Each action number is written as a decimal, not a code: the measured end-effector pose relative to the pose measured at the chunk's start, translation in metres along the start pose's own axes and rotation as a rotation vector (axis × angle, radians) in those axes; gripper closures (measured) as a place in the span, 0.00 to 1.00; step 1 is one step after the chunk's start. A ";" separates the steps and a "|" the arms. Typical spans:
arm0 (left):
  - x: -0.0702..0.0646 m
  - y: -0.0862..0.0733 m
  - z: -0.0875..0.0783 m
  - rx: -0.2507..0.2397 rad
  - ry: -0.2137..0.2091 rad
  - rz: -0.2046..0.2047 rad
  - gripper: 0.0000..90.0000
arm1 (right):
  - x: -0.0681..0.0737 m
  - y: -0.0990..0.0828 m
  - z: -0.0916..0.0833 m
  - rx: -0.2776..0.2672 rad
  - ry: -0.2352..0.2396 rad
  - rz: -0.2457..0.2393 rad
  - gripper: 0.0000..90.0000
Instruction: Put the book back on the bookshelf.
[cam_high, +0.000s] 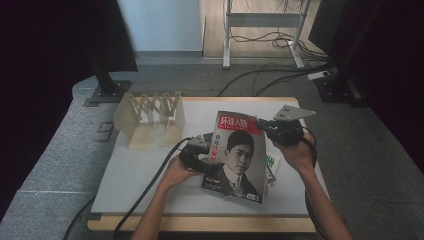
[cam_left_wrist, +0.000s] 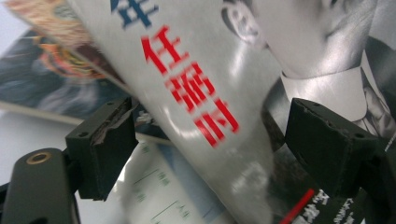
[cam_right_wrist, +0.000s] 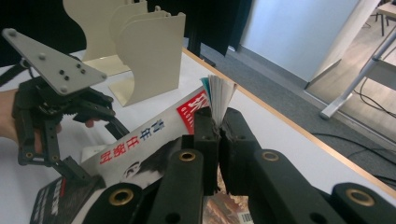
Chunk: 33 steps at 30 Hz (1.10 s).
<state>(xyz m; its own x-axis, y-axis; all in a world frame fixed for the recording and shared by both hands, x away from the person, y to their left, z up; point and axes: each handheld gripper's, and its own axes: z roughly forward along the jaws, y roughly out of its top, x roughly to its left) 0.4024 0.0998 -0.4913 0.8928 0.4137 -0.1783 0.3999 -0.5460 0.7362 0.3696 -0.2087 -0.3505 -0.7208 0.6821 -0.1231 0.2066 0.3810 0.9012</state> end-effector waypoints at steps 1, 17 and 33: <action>-0.001 0.001 0.001 -0.003 -0.013 0.001 0.23 | 0.001 0.000 0.000 -0.003 0.006 -0.009 0.95; -0.006 0.001 -0.012 -0.024 0.044 -0.009 0.66 | 0.004 0.000 -0.001 -0.027 0.018 -0.012 0.95; -0.007 0.003 -0.030 -0.059 0.018 -0.024 0.81 | 0.004 0.002 -0.004 -0.042 0.008 -0.018 0.94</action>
<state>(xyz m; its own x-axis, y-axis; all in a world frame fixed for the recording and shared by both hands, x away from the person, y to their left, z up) 0.3913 0.1166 -0.4682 0.8789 0.4396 -0.1850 0.4081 -0.4922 0.7689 0.3649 -0.2080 -0.3474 -0.7294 0.6704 -0.1359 0.1660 0.3663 0.9156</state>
